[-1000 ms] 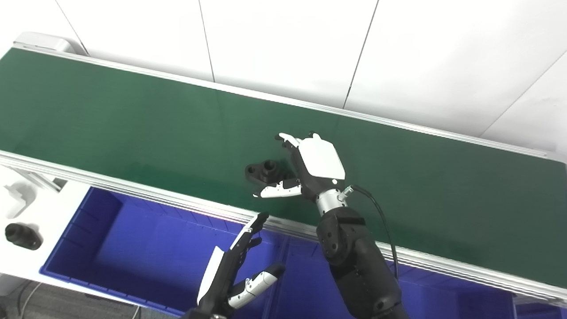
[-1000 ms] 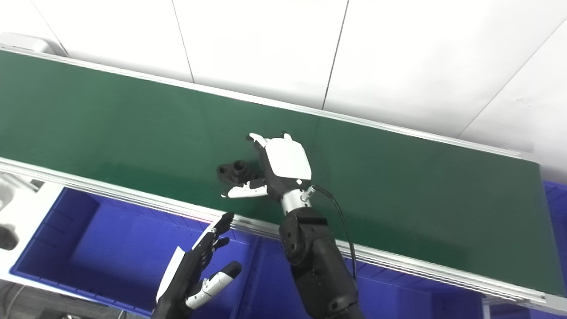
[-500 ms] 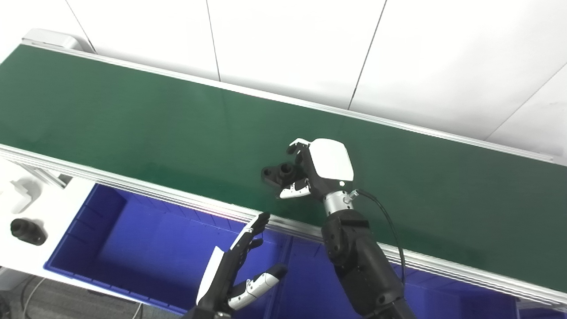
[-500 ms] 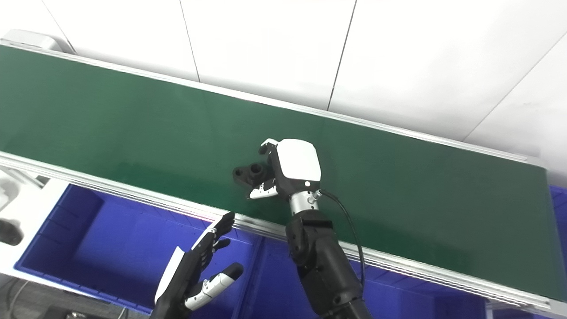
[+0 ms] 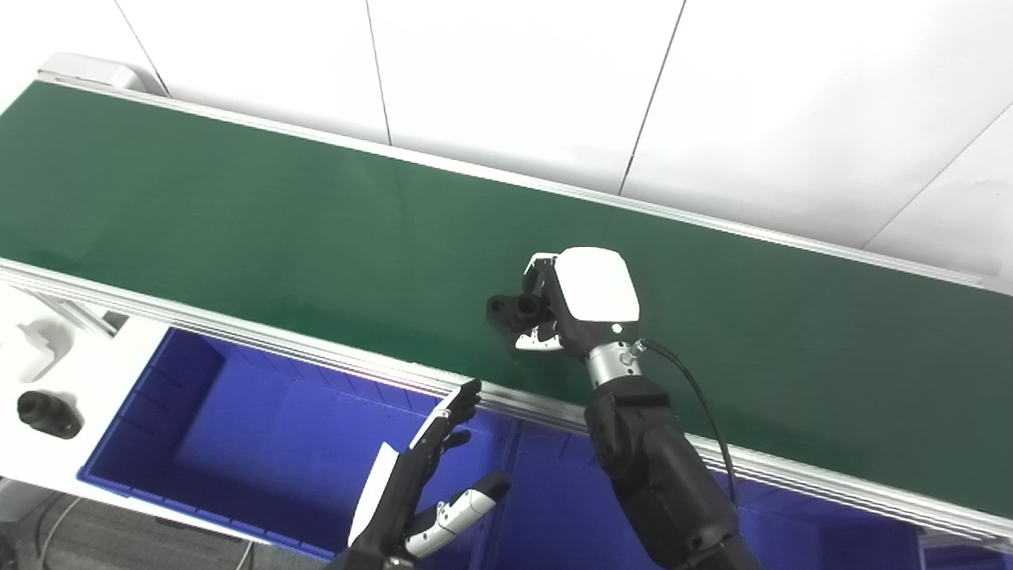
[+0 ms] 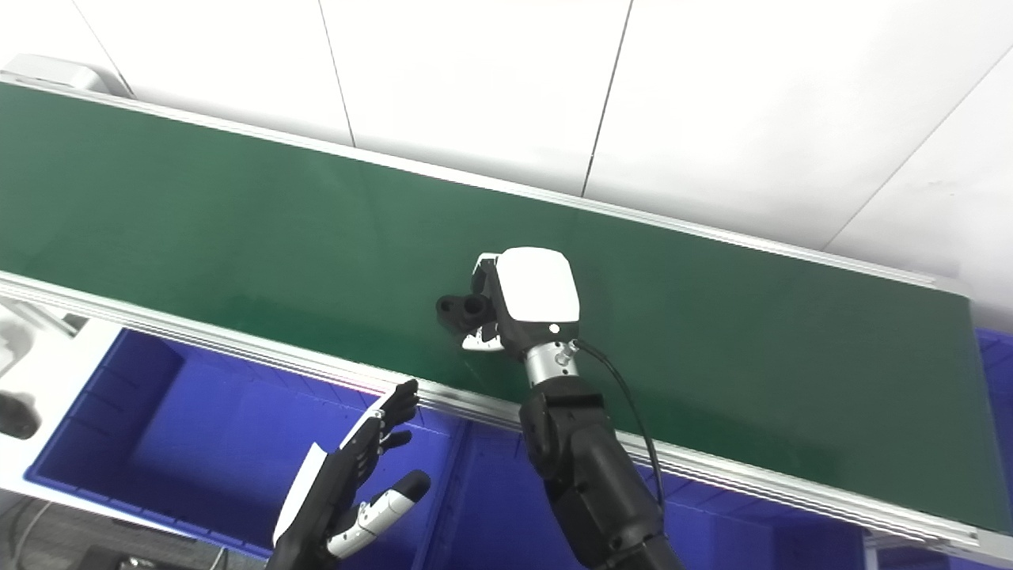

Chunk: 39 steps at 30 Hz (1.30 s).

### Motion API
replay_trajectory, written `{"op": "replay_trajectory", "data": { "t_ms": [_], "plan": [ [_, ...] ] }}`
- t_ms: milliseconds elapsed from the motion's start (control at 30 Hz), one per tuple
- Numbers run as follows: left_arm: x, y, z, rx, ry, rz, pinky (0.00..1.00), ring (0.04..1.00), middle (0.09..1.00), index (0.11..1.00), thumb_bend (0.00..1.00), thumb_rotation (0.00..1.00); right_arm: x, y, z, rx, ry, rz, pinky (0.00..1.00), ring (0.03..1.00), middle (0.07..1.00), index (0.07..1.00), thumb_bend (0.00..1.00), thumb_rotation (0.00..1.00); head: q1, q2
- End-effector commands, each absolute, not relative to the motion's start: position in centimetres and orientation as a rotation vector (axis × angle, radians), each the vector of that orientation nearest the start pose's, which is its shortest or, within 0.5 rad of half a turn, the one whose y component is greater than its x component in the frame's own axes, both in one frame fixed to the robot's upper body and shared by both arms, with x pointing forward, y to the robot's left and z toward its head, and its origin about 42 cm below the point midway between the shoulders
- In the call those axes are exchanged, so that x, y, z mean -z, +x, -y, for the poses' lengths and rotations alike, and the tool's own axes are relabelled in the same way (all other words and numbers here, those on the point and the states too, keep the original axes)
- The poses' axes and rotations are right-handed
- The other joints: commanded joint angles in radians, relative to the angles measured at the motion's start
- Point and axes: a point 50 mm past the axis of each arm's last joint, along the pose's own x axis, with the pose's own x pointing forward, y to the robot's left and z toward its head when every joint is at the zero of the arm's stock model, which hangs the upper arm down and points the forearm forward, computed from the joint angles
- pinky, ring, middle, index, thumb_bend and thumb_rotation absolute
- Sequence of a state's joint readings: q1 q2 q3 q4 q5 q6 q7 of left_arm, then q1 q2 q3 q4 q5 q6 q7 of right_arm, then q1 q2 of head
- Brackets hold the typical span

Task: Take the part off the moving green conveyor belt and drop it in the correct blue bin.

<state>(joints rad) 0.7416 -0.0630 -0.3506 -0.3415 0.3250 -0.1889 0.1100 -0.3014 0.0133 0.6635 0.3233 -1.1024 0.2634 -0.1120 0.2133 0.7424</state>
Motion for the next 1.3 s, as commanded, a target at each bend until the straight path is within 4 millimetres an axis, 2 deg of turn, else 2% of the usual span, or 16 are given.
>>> {"op": "replay_trajectory", "data": {
  "t_ms": [0, 33, 133, 200, 300, 400, 500, 567, 600, 633, 833, 967, 1067, 1267],
  "plan": [
    [-11.1, 5.3, -10.4, 0.036, 0.031, -0.096, 0.84, 0.900, 0.910, 0.907, 0.64, 0.78, -7.2, 31.9, 4.4, -0.421, -1.369, 0.144, 0.40, 0.321, 0.469, 0.482, 0.53, 0.00, -0.002, 0.002],
    [-11.1, 5.3, -10.4, 0.036, 0.033, -0.095, 0.84, 0.897, 0.909, 0.906, 0.63, 0.78, -7.2, 31.9, 4.4, -0.420, -1.372, 0.143, 0.39, 0.321, 0.424, 0.494, 0.53, 0.00, -0.002, 0.002],
    [-11.1, 5.3, -10.4, 0.035, 0.035, -0.097, 0.84, 0.899, 0.908, 0.908, 0.63, 0.78, -7.2, 31.8, 4.5, -0.417, -1.373, 0.142, 0.39, 0.322, 0.397, 0.501, 0.53, 0.00, -0.002, 0.002],
    [-11.1, 5.3, -10.4, 0.034, 0.037, -0.099, 0.84, 0.898, 0.907, 0.908, 0.63, 0.79, -7.4, 31.8, 4.5, -0.414, -1.361, 0.144, 0.38, 0.319, 0.451, 0.487, 0.53, 0.00, -0.007, 0.001],
    [-11.0, 5.3, -10.5, 0.035, 0.041, -0.099, 0.84, 0.898, 0.906, 0.908, 0.62, 0.79, -8.0, 31.8, 4.5, -0.407, -1.323, 0.163, 0.39, 0.328, 0.425, 0.498, 0.53, 0.00, -0.013, 0.002],
    [-11.0, 5.3, -10.6, 0.036, 0.037, -0.096, 0.85, 0.900, 0.904, 0.910, 0.61, 0.79, -8.8, 31.7, 4.3, -0.398, -1.281, 0.185, 0.36, 0.317, 0.466, 0.484, 0.53, 0.00, -0.026, 0.003],
    [-10.9, 5.3, -10.9, 0.033, 0.033, -0.098, 0.85, 0.899, 0.902, 0.908, 0.61, 0.79, -10.7, 31.5, 4.1, -0.395, -1.235, 0.225, 0.36, 0.303, 0.470, 0.482, 0.53, 0.00, -0.046, 0.002],
    [-10.8, 5.5, -11.1, 0.028, 0.032, -0.095, 0.86, 0.901, 0.901, 0.907, 0.62, 0.80, -12.6, 31.3, 4.2, -0.397, -1.206, 0.255, 0.39, 0.327, 0.471, 0.483, 0.53, 0.00, -0.056, 0.002],
    [-10.8, 5.5, -11.2, 0.026, 0.037, -0.090, 0.86, 0.896, 0.898, 0.906, 0.62, 0.80, -13.5, 31.2, 4.3, -0.400, -1.197, 0.267, 0.41, 0.337, 0.435, 0.498, 0.53, 0.00, -0.063, 0.001],
    [-10.7, 5.6, -11.4, 0.023, 0.043, -0.087, 0.85, 0.890, 0.893, 0.904, 0.62, 0.80, -14.4, 31.0, 4.5, -0.404, -1.197, 0.281, 0.42, 0.340, 0.453, 0.491, 0.53, 0.00, -0.068, 0.001],
    [-10.5, 5.9, -12.2, 0.016, 0.046, -0.087, 0.85, 0.891, 0.883, 0.897, 0.62, 0.82, -18.5, 30.1, 6.0, -0.394, -1.199, 0.336, 0.39, 0.326, 0.470, 0.483, 0.53, 0.00, -0.099, 0.002],
    [-10.3, 5.9, -12.7, 0.012, 0.037, -0.090, 0.85, 0.887, 0.880, 0.894, 0.63, 0.81, -20.4, 29.4, 7.0, -0.387, -1.212, 0.363, 0.35, 0.312, 0.470, 0.483, 0.53, 0.00, -0.116, 0.005],
    [-10.3, 5.9, -13.0, 0.011, 0.045, -0.091, 0.87, 0.887, 0.880, 0.896, 0.63, 0.82, -21.3, 28.5, 8.0, -0.390, -1.230, 0.369, 0.38, 0.324, 0.471, 0.483, 0.53, 0.00, -0.128, 0.010],
    [-10.6, 5.7, -13.6, 0.007, 0.048, -0.091, 0.87, 0.881, 0.879, 0.899, 0.59, 0.83, -21.4, 25.6, 9.3, -0.408, -1.260, 0.367, 0.36, 0.294, 0.470, 0.482, 0.53, 0.00, -0.167, 0.032]
  ]
}}
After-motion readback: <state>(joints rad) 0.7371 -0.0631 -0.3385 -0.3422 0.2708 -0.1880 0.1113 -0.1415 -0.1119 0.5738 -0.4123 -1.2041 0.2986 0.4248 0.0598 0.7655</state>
